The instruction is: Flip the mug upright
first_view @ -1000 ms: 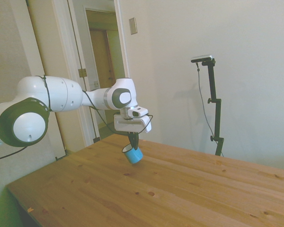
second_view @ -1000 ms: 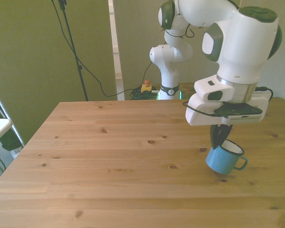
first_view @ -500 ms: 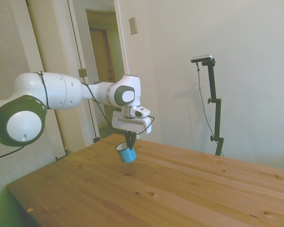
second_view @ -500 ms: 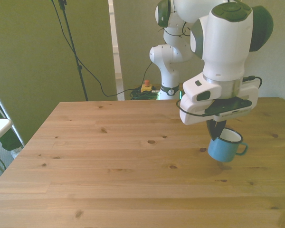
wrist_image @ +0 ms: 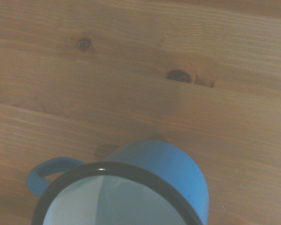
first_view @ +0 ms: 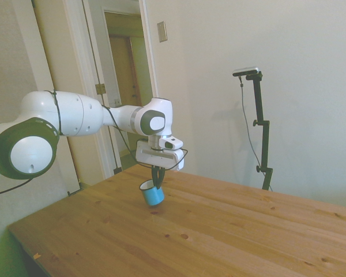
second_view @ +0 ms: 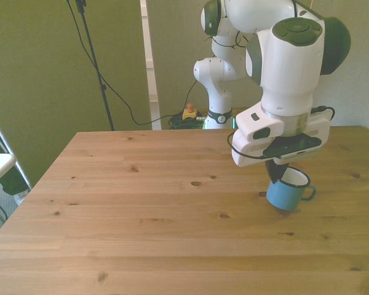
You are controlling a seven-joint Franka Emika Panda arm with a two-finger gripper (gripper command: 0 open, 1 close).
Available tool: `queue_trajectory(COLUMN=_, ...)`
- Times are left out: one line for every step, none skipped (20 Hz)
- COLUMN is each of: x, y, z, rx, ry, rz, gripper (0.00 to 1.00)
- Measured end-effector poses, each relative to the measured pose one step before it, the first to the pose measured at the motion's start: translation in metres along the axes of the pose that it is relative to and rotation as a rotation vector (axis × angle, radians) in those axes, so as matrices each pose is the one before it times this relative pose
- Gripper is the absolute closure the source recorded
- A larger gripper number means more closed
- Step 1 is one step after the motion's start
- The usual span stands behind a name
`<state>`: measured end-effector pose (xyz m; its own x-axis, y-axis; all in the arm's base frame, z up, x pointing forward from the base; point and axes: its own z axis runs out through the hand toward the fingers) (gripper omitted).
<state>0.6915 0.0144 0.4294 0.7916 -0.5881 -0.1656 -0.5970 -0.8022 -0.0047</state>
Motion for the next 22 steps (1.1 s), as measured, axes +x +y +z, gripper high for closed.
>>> queue_trajectory(x=0.00090, y=-0.00023, z=0.00382, rx=-0.00326, ry=-0.00441, rz=0.00057, gripper=1.00)
queue_trajectory(x=0.00132, y=-0.00033, z=0.00395, rx=-0.00279, ry=-0.00355, rz=0.00083, gripper=1.00)
queue_trajectory(x=0.00145, y=-0.00025, z=0.00335, rx=-0.00150, ry=-0.00170, rz=0.00102, gripper=1.00)
queue_trajectory(x=0.00128, y=0.00010, z=0.00217, rx=-0.00093, ry=-0.00060, rz=0.00136, gripper=1.00)
queue_trajectory(x=0.00098, y=0.00014, z=0.00157, rx=-0.00095, ry=-0.00065, rz=0.00109, gripper=1.00)
queue_trajectory(x=0.00051, y=-0.00011, z=0.00149, rx=-0.00108, ry=-0.00128, rz=0.00034, gripper=1.00)
queue_trajectory(x=0.00026, y=-0.00027, z=0.00138, rx=-0.00125, ry=-0.00157, rz=-0.00008, gripper=0.00)
queue_trajectory(x=0.00006, y=-0.00057, z=0.00134, rx=-0.00111, ry=-0.00122, rz=-0.00061, gripper=0.00)
queue_trajectory(x=-0.00002, y=-0.00062, z=0.00112, rx=-0.00080, ry=-0.00077, rz=-0.00057, gripper=0.00)
queue_trajectory(x=-0.00022, y=-0.00055, z=0.00055, rx=-0.00046, ry=-0.00033, rz=-0.00068, gripper=0.00)
queue_trajectory(x=-0.00019, y=-0.00032, z=0.00006, rx=-0.00003, ry=0.00020, rz=-0.00037, gripper=0.00)
queue_trajectory(x=-0.00015, y=-0.00022, z=0.00002, rx=-0.00048, ry=0.00049, rz=-0.00025, gripper=0.00)
queue_trajectory(x=-0.00014, y=-0.00020, z=0.00001, rx=-0.00062, ry=0.00059, rz=0.00010, gripper=0.00)
queue_trajectory(x=-0.00013, y=-0.00027, z=-0.00001, rx=-0.00002, ry=0.00065, rz=-0.00021, gripper=0.00)
queue_trajectory(x=-0.00023, y=-0.00041, z=0.00002, rx=0.00012, ry=0.00058, rz=-0.00041, gripper=0.00)
queue_trajectory(x=-0.00029, y=-0.00042, z=0.00016, rx=-0.00030, ry=0.00031, rz=0.00018, gripper=0.00)
queue_trajectory(x=-0.00027, y=-0.00045, z=0.00003, rx=-0.00006, ry=0.00073, rz=-0.00006, gripper=0.00)
queue_trajectory(x=-0.00034, y=-0.00063, z=-0.00004, rx=0.00027, ry=0.00111, rz=-0.00033, gripper=0.00)
queue_trajectory(x=-0.00036, y=-0.00063, z=-0.00001, rx=0.00029, ry=0.00086, rz=-0.00067, gripper=0.00)
queue_trajectory(x=-0.00035, y=-0.00058, z=0.00001, rx=0.00005, ry=0.00080, rz=-0.00063, gripper=0.00)
queue_trajectory(x=-0.00006, y=-0.00014, z=-0.00023, rx=-0.00017, ry=0.00147, rz=0.00034, gripper=0.00)
queue_trajectory(x=0.00049, y=0.00065, z=-0.00103, rx=0.00019, ry=0.00384, rz=0.00183, gripper=0.00)
